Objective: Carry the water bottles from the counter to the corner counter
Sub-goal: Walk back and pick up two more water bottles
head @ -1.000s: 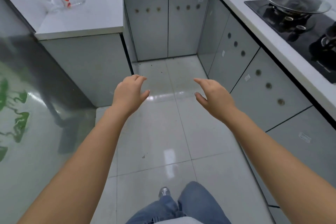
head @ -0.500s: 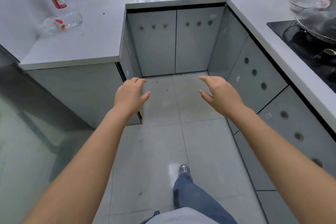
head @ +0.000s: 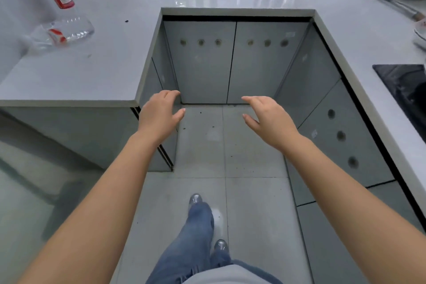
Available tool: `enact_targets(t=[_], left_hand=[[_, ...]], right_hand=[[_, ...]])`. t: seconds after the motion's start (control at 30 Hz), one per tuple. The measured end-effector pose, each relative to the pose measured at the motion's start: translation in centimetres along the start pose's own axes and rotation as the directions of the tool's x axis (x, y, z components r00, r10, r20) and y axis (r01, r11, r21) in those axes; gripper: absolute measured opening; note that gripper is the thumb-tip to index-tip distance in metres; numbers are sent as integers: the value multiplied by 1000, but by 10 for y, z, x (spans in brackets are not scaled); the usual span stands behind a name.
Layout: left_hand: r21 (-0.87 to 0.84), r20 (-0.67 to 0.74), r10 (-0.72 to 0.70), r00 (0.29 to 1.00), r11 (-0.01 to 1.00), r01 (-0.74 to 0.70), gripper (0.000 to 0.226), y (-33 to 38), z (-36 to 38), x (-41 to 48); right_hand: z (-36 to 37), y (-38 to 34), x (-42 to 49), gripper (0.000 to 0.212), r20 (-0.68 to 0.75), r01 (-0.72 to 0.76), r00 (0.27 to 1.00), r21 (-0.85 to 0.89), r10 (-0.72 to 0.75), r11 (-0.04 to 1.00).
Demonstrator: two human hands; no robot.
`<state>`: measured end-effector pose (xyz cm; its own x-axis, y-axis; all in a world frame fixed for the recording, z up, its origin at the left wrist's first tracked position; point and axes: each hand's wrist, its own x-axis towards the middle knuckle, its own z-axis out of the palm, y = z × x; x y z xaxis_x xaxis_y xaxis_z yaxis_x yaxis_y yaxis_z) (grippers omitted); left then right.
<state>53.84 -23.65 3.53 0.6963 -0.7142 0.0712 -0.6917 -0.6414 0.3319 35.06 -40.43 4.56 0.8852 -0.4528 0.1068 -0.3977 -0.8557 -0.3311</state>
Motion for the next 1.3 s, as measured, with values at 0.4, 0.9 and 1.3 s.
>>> enact_targets(t=[0.4,0.9,1.3], left_hand=[[-61,-43,-14,999,998,11,48,-38,5,202],[-38,-8,-158,987,987,158,47,-84,10,378],[-41,-136,-477,868,878,476,52,-96,5,501]], right_hand=[[12,38,204,42,-1,2,1000,-19,-2,1000],[27,74,409,43,29,89,996,-5,-89,996],[29,103,608,42,139,400,904,58,-404,915]])
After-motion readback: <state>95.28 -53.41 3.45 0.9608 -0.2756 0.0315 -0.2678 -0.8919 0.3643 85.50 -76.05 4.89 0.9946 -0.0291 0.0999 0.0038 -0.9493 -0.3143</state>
